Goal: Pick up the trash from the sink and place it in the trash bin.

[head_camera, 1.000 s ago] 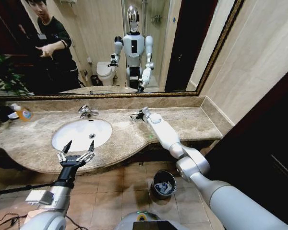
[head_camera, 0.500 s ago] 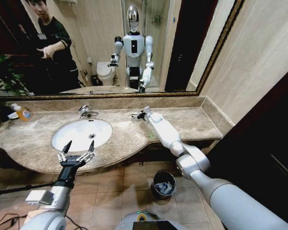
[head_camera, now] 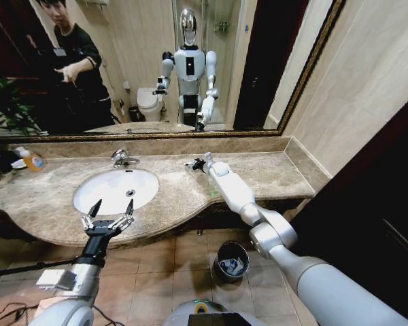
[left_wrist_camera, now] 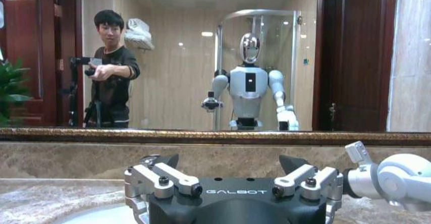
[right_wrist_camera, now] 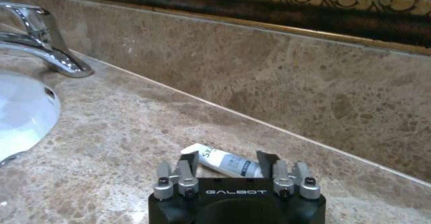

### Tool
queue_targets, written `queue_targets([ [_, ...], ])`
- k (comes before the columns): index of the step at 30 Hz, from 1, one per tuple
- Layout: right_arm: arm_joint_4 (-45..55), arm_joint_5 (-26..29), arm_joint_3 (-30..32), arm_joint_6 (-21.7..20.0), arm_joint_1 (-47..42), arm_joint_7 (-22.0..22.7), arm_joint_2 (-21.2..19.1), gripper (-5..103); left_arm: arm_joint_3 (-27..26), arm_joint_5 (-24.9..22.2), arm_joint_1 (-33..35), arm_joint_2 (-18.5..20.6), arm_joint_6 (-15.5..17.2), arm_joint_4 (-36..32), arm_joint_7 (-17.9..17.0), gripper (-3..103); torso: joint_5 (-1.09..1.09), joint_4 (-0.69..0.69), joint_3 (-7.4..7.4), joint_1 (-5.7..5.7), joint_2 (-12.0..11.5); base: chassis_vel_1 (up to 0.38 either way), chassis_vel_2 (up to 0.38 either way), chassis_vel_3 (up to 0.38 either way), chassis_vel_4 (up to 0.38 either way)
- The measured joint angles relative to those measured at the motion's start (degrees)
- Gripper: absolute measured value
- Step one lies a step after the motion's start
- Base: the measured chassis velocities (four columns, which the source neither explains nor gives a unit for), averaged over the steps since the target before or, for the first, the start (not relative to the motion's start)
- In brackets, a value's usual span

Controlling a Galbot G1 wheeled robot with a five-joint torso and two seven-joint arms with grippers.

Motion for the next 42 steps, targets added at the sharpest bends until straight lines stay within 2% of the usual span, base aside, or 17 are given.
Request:
queue_targets([
  [1, 0.54, -0.02, -0.05, 0.00, -0.46, 0.16, 0.00, 48, 0.00, 0.00, 0.00, 0.00, 0.00, 0.00, 0.00, 100, 0.00, 0.00, 0.00, 0.00, 0.00, 0.000, 0.000, 0.000, 0.000],
  [4, 1.22, -0.09, -0.06, -0.02, -1.00, 0.24, 0.00, 38, 0.00, 0.00, 0.00, 0.00, 0.00, 0.00, 0.00, 100, 0.00, 0.00, 0.00, 0.00, 0.00, 0.000, 0.000, 0.000, 0.000],
  [6, 1.49, -0.15, -0.11, -0.07, -1.19, 0.24, 0.00, 38, 0.00, 0.00, 0.00, 0.00, 0.00, 0.00, 0.00, 100, 0.00, 0.00, 0.00, 0.00, 0.00, 0.000, 0.000, 0.000, 0.000],
  [9, 2.73, -1.16, -0.45, -0.35, -1.93, -0.01, 0.00, 22, 0.00, 0.00, 0.00, 0.01, 0.00, 0.00, 0.00, 100, 0.00, 0.00, 0.00, 0.00, 0.00, 0.000, 0.000, 0.000, 0.000],
  [12, 3.41, -1.46, -0.60, -0.66, -2.34, -0.21, 0.00, 16, 0.00, 0.00, 0.00, 0.00, 0.00, 0.00, 0.00, 100, 0.00, 0.00, 0.00, 0.00, 0.00, 0.000, 0.000, 0.000, 0.000],
  [15, 5.86, -2.51, -1.15, -2.22, -3.40, -1.44, -0.34, 2, 0.00, 0.00, 0.00, 0.00, 0.00, 0.00, 0.00, 100, 0.00, 0.02, -0.01, 0.00, 0.00, 0.000, 0.000, 0.000, 0.000],
  [22, 7.66, -3.34, -1.37, -4.61, -4.25, -1.55, -0.72, -3, 0.00, 0.00, -0.01, 0.00, 0.00, 0.00, 0.00, 100, -0.01, 0.01, 0.01, 0.02, -0.01, 0.000, 0.000, 0.000, 0.000],
  [24, 7.69, -3.35, -1.38, -4.47, -4.39, -1.23, -0.70, 1, 0.00, 0.00, 0.00, 0.00, 0.00, 0.00, 0.00, 100, 0.00, 0.00, 0.01, 0.01, 0.00, 0.000, 0.000, 0.000, 0.000],
  [25, 7.75, -3.06, -1.41, -4.32, -4.50, -0.54, -0.63, 12, 0.00, 0.00, 0.00, 0.00, 0.00, 0.00, 0.00, 100, -0.02, 0.00, 0.01, 0.01, -0.01, 0.000, 0.000, 0.000, 0.000],
  [27, 7.97, -2.73, -1.50, -4.30, -4.59, -0.38, -0.64, 12, 0.00, 0.00, 0.00, 0.00, 0.00, 0.00, 0.00, 100, 0.02, -0.01, 0.01, 0.01, 0.00, 0.000, 0.000, 0.000, 0.000],
  [31, 9.63, 1.30, -1.89, -4.56, -4.71, 1.77, -0.90, 33, 0.00, 0.00, 0.00, 0.00, 0.00, 0.00, 0.00, 100, 0.00, 0.01, 0.00, 0.01, -0.01, 0.000, 0.000, 0.000, 0.000],
  [34, 10.23, 4.31, -1.93, -4.41, -4.62, 3.78, -1.15, 38, 0.00, 0.00, 0.00, 0.00, 0.00, 0.00, 0.00, 100, 0.00, 0.00, 0.00, 0.01, -0.01, 0.000, 0.000, 0.000, 0.000],
  [36, 10.69, 8.96, -2.04, -4.06, -4.19, 10.51, -1.17, 49, 0.00, 0.00, 0.00, 0.00, 0.00, 0.00, 0.00, 100, 0.00, 0.00, 0.00, 0.01, -0.01, 0.000, 0.000, 0.000, 0.000],
  [37, 10.69, 8.96, -2.04, -4.06, -4.19, 10.51, -1.17, 49, 0.00, 0.00, 0.00, 0.00, 0.00, 0.00, 0.00, 100, 0.00, 0.00, 0.00, 0.01, -0.01, 0.000, 0.000, 0.000, 0.000],
  [40, 12.39, 15.11, -2.47, -3.40, -4.09, 22.80, -1.65, 66, 0.00, 0.00, 0.00, 0.00, 0.00, 0.00, 0.00, 100, 0.00, 0.01, 0.00, 0.01, -0.01, 0.000, 0.000, 0.000, 0.000],
  [41, 12.39, 15.11, -2.47, -3.40, -4.09, 22.80, -1.65, 66, 0.00, 0.00, 0.00, 0.00, 0.00, 0.00, 0.00, 100, 0.00, 0.01, 0.00, 0.01, -0.01, 0.000, 0.000, 0.000, 0.000],
  [42, 13.90, 16.31, -2.62, -3.28, -4.68, 26.37, -2.16, 66, 0.00, 0.00, 0.00, 0.00, 0.00, 0.00, 0.00, 100, -0.01, 0.01, 0.00, 0.01, -0.01, 0.000, 0.000, 0.000, 0.000],
])
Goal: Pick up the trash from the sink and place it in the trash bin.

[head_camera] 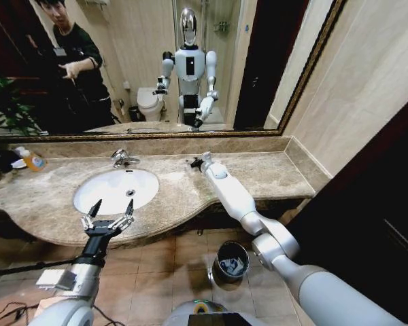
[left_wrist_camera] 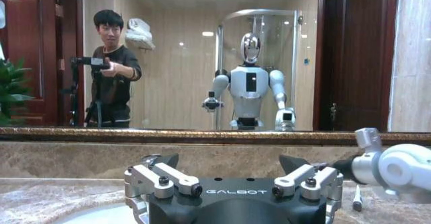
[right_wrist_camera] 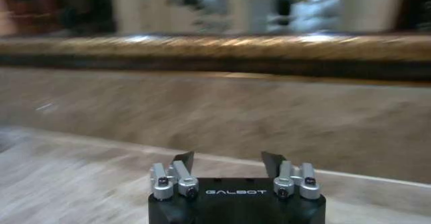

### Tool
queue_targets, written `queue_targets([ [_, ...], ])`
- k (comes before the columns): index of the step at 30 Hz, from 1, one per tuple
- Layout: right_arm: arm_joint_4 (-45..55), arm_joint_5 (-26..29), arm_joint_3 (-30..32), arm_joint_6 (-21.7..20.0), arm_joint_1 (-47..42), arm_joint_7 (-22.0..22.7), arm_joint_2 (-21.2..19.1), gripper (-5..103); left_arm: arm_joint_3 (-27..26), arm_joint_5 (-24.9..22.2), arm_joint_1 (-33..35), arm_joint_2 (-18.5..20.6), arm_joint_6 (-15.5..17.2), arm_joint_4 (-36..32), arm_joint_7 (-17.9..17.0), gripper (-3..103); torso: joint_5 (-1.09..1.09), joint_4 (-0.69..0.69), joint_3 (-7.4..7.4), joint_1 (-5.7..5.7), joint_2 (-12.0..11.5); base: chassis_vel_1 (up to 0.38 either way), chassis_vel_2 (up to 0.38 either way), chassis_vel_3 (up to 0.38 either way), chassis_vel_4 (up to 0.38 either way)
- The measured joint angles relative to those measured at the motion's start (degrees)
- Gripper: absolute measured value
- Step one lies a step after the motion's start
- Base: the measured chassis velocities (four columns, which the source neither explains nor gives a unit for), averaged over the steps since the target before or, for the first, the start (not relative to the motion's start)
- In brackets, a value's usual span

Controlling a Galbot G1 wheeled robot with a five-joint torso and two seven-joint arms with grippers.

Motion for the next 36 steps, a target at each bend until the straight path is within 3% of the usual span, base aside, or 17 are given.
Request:
queue_targets([
  [1, 3.14, 1.60, -0.02, -0.14, -1.55, 5.85, -1.04, 76, 0.00, 0.01, 0.00, 0.00, 0.00, 0.00, 0.00, 100, 0.01, 0.01, 0.00, 0.00, 0.00, 0.000, 0.000, 0.000, 0.000],
  [2, 3.14, 1.60, -0.02, -0.14, -1.55, 5.85, -1.04, 76, 0.00, 0.01, 0.00, 0.00, 0.00, 0.00, 0.00, 100, 0.01, 0.01, 0.00, 0.00, 0.00, 0.000, 0.000, 0.000, 0.000],
  [3, 4.52, 1.93, 0.16, -0.30, -2.27, 8.40, -1.42, 76, 0.00, 0.00, 0.00, 0.00, 0.00, 0.00, 0.00, 100, 0.01, -0.01, 0.00, 0.00, 0.00, 0.000, 0.000, 0.000, 0.000],
  [5, 10.18, 2.87, 0.80, -0.55, -5.68, 15.76, -2.89, 87, 0.00, 0.00, -0.01, 0.00, 0.00, 0.00, 0.00, 100, 0.01, -0.01, 0.00, -0.01, 0.00, 0.000, 0.000, 0.000, 0.000],
  [6, 10.18, 2.87, 0.80, -0.55, -5.68, 15.76, -2.89, 87, 0.00, 0.00, -0.01, 0.00, 0.00, 0.00, 0.00, 100, 0.01, -0.01, 0.00, -0.01, 0.00, 0.000, 0.000, 0.000, 0.000],
  [9, 20.43, 5.55, 0.89, -3.28, -13.62, 22.04, -5.76, 99, 0.00, 0.00, 0.00, 0.01, 0.00, 0.00, 0.00, 100, 0.02, -0.03, 0.00, -0.02, 0.00, 0.000, 0.000, 0.000, 0.000],
  [17, 21.24, 5.11, 0.85, -1.40, -17.08, 22.64, -5.07, 100, 0.00, 0.00, 0.00, 0.00, 0.00, 0.00, 0.00, 100, 0.00, -0.01, -0.01, -0.02, 0.01, 0.000, 0.000, 0.000, 0.000],
  [32, 11.23, 0.69, 0.65, 3.43, -11.36, 19.11, -0.60, 101, 0.00, 0.00, 0.00, 0.00, 0.00, 0.00, 0.00, 100, 0.00, 0.00, 0.00, -0.01, 0.00, 0.000, 0.000, 0.000, 0.000],
  [36, 8.89, -0.09, 0.97, 3.84, -10.34, 18.47, 0.38, 96, 0.00, 0.00, 0.00, 0.00, 0.00, 0.00, 0.00, 100, 0.00, 0.00, 0.00, -0.01, 0.00, 0.000, 0.000, 0.000, 0.000],
])
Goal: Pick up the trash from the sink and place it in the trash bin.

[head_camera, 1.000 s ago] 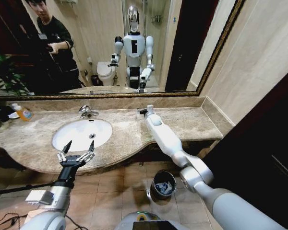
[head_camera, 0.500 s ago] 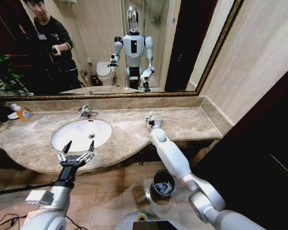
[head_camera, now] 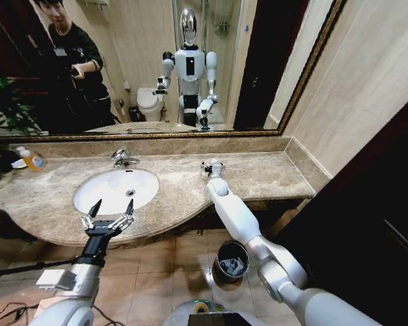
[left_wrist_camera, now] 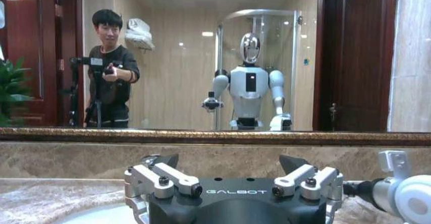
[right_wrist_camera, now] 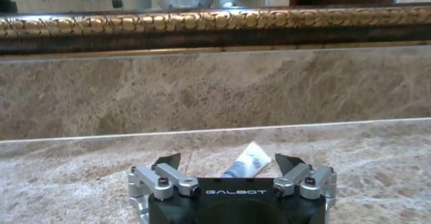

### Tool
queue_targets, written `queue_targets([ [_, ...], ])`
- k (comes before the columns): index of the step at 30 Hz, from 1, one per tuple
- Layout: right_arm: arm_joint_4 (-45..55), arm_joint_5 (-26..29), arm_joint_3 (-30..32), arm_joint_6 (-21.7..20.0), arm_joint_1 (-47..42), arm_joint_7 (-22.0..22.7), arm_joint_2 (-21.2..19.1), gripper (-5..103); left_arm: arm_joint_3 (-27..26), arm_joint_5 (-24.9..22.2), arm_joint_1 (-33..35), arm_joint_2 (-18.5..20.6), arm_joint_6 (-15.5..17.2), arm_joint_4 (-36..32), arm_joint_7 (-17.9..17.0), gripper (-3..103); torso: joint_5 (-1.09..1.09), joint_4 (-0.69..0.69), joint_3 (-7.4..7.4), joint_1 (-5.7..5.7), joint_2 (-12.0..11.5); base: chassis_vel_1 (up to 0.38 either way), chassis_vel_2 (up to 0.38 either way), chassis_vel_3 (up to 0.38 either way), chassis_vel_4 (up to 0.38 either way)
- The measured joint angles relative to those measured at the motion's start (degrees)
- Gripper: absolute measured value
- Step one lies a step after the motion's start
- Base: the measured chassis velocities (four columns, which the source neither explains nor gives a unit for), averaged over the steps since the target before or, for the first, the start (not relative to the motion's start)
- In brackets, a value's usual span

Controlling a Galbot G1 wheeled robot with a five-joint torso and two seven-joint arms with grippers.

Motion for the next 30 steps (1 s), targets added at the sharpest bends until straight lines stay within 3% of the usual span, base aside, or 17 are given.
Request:
queue_targets([
  [4, -2.54, -1.40, 0.38, 0.41, 0.28, -0.90, 1.19, 87, 0.00, 0.00, 0.00, 0.00, 0.00, 0.00, 0.00, 100, 0.01, 0.00, 0.00, 0.00, 0.00, 0.000, 0.000, 0.000, 0.000],
  [7, -4.14, -1.83, 1.00, 0.65, 0.27, -1.40, 1.76, 70, 0.00, 0.00, 0.00, 0.00, 0.00, 0.00, 0.00, 100, 0.01, 0.00, 0.00, 0.00, 0.00, 0.000, 0.000, 0.000, 0.000],
  [9, -4.41, -1.91, 1.12, 0.90, 0.23, -1.59, 1.76, 70, 0.00, 0.00, 0.00, 0.00, 0.00, 0.00, 0.00, 100, 0.01, 0.00, 0.00, 0.00, 0.00, 0.000, 0.000, 0.000, 0.000],
  [16, -4.64, -2.39, 1.21, 1.25, 0.28, -2.24, 1.77, 37, 0.00, 0.00, 0.00, 0.00, 0.00, 0.00, 0.00, 100, 0.01, 0.00, 0.00, 0.00, 0.00, 0.000, 0.000, 0.000, 0.000],
  [19, -4.53, -2.50, 1.21, 1.27, 0.19, -2.36, 1.77, 33, 0.00, 0.00, 0.00, 0.00, 0.00, 0.00, 0.00, 100, 0.01, 0.00, 0.00, 0.00, 0.00, 0.000, 0.000, 0.000, 0.000],
  [22, -4.53, -2.74, 1.21, 1.35, -0.11, -2.74, 1.84, 19, 0.00, 0.00, 0.00, -0.01, 0.00, 0.00, 0.00, 100, 0.01, 0.00, 0.00, 0.00, 0.00, 0.000, 0.000, 0.000, 0.000],
  [29, -2.19, -3.08, 0.52, 1.45, -1.80, -2.79, 0.51, 18, 0.00, 0.00, 0.00, 0.00, 0.00, 0.00, 0.00, 100, 0.01, 0.02, 0.00, 0.00, 0.00, 0.000, 0.000, 0.000, 0.000],
  [30, 2.86, -2.71, -0.13, -0.28, -3.91, -2.41, -1.60, 18, 0.00, 0.00, 0.00, 0.00, 0.00, 0.00, 0.00, 100, 0.02, 0.02, 0.01, 0.01, 0.00, 0.000, 0.000, 0.000, 0.000],
])
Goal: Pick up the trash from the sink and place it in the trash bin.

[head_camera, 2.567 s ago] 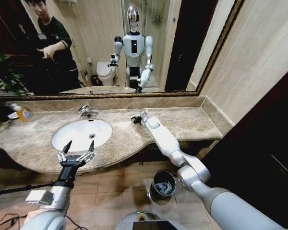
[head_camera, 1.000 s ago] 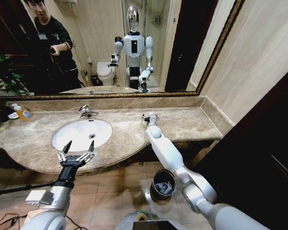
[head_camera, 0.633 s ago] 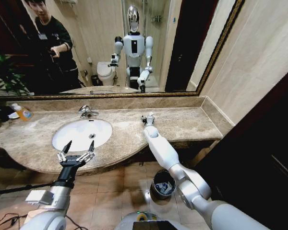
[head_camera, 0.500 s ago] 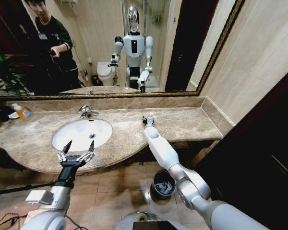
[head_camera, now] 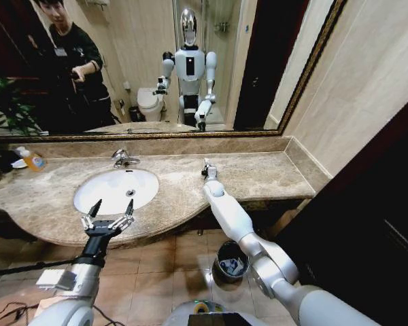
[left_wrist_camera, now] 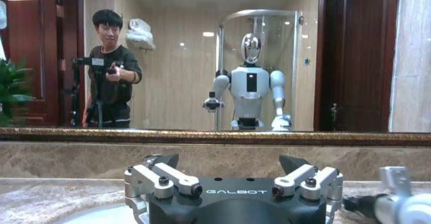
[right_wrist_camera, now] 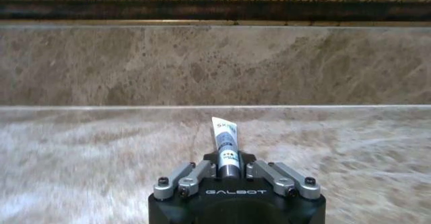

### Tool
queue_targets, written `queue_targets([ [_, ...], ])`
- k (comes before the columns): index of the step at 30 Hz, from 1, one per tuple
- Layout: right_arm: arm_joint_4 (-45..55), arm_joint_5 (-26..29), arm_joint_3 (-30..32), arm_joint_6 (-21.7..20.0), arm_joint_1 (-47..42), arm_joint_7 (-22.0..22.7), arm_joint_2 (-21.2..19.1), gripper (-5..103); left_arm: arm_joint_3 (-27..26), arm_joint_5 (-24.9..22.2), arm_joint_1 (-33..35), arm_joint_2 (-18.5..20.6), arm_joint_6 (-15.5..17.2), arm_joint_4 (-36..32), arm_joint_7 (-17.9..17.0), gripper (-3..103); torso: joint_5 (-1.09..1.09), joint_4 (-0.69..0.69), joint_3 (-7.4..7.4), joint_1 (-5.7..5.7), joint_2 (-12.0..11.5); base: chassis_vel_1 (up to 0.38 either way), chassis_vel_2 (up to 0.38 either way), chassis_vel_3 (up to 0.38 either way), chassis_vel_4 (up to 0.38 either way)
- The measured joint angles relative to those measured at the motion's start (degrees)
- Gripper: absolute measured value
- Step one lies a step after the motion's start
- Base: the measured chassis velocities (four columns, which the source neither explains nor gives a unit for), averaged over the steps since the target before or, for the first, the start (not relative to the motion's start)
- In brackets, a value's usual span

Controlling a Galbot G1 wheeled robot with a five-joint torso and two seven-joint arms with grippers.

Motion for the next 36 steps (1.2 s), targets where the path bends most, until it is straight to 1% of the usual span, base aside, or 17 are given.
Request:
queue_targets([
  [3, 13.55, 3.09, -0.60, -3.24, -5.46, 0.74, -7.15, 18, -0.01, 0.00, 0.01, 0.00, 0.00, 0.00, -0.02, 100, -0.02, 0.00, -0.02, 0.00, 0.01, 0.000, 0.000, 0.000, 0.000],
  [4, 13.55, 3.09, -0.60, -3.24, -5.46, 0.74, -7.15, 18, -0.01, 0.00, 0.01, 0.00, 0.00, 0.00, -0.02, 100, -0.02, 0.00, -0.02, 0.00, 0.01, 0.000, 0.000, 0.000, 0.000],
  [6, 25.71, 6.43, 0.49, -6.10, -11.53, 0.45, -13.67, 18, 0.00, 0.00, 0.00, 0.00, 0.00, 0.00, 0.03, 100, 0.04, -0.05, 0.00, 0.01, 0.00, 0.000, 0.000, 0.000, 0.000],
  [7, 32.85, 7.51, 2.09, -7.01, -16.26, -0.96, -17.30, 18, 0.00, 0.00, 0.01, 0.00, 0.00, 0.00, 0.00, 100, -0.02, -0.03, -0.02, 0.00, 0.01, 0.000, 0.000, 0.000, 0.000],
  [9, 36.02, 7.79, 3.04, -7.51, -19.13, -2.15, -18.96, 18, 0.00, 0.00, 0.00, -0.01, 0.00, 0.00, -0.01, 100, -0.04, -0.05, -0.03, -0.02, 0.02, 0.000, 0.000, 0.000, 0.000],
  [10, 40.64, 7.88, 4.75, -7.89, -23.73, -4.92, -20.76, 18, 0.00, 0.00, 0.01, 0.00, 0.00, 0.00, -0.01, 100, 0.00, -0.08, -0.01, -0.03, 0.01, 0.000, 0.000, 0.000, 0.000],
  [11, 40.64, 7.88, 4.75, -7.89, -23.73, -4.92, -20.76, 18, 0.00, 0.00, 0.01, 0.00, 0.00, 0.00, -0.01, 100, 0.00, -0.08, -0.01, -0.03, 0.01, 0.000, 0.000, 0.000, 0.000],
  [12, 46.52, 7.69, 7.46, -7.83, -29.37, -8.60, -22.16, 18, 0.00, 0.00, 0.01, -0.01, 0.00, 0.00, 0.00, 100, 0.05, -0.04, -0.02, -0.02, 0.01, 0.000, 0.000, 0.000, 0.000],
  [13, 55.68, 8.01, 13.31, -7.63, -39.34, -13.79, -23.52, 18, 0.00, 0.00, 0.00, 0.00, 0.00, 0.00, 0.00, 100, -0.03, -0.02, -0.03, -0.02, 0.02, 0.000, 0.000, 0.000, 0.000],
  [14, 59.29, 8.45, 16.40, -7.39, -45.10, -16.66, -23.76, 18, 0.00, 0.00, 0.01, 0.00, 0.00, 0.00, 0.00, 100, 0.00, -0.02, -0.02, -0.03, 0.02, 0.000, 0.000, 0.000, 0.000],
  [17, 61.83, 8.71, 19.33, -6.41, -52.50, -21.70, -23.97, 18, 0.01, 0.00, 0.00, 0.00, 0.00, 0.00, 0.02, 100, -0.02, -0.03, -0.03, -0.02, 0.02, 0.000, 0.000, 0.000, 0.000],
  [20, 58.20, 5.99, 20.63, -2.23, -60.93, -27.88, -22.50, 18, 0.00, 0.00, 0.00, 0.00, 0.00, 0.00, 0.00, 100, -0.02, -0.04, -0.02, -0.03, 0.02, 0.000, 0.000, 0.000, 0.000],
  [24, 50.74, 4.28, 19.77, 0.56, -62.03, -29.19, -20.18, 18, 0.00, 0.00, 0.01, 0.00, 0.00, 0.00, 0.00, 100, -0.02, -0.03, -0.02, -0.03, 0.02, 0.000, 0.000, 0.000, 0.000],
  [28, 29.93, -0.51, 19.01, 2.71, -55.41, -30.42, -13.47, 18, -0.01, 0.00, 0.00, 0.00, 0.00, -0.01, -0.01, 100, -0.02, 0.01, -0.01, 0.00, 0.01, 0.000, 0.000, 0.000, 0.000],
  [29, 29.93, -0.51, 19.01, 2.71, -55.41, -30.42, -13.47, 18, -0.01, 0.00, 0.00, 0.00, 0.00, -0.01, -0.01, 100, -0.02, 0.01, -0.01, 0.00, 0.01, 0.000, 0.000, 0.000, 0.000],
  [34, 14.17, -5.16, 18.86, 5.67, -48.22, -29.36, -8.69, 18, 0.00, 0.00, 0.00, 0.00, 0.00, 0.00, 0.00, 100, -0.01, -0.01, -0.01, 0.00, 0.01, 0.000, 0.000, 0.000, 0.000],
  [36, 6.68, -8.60, 18.78, 6.95, -44.08, -27.32, -6.61, 18, 0.00, 0.00, 0.00, 0.00, 0.00, 0.00, 0.00, 100, -0.01, -0.02, 0.00, 0.00, 0.00, 0.000, 0.000, 0.000, 0.000],
])
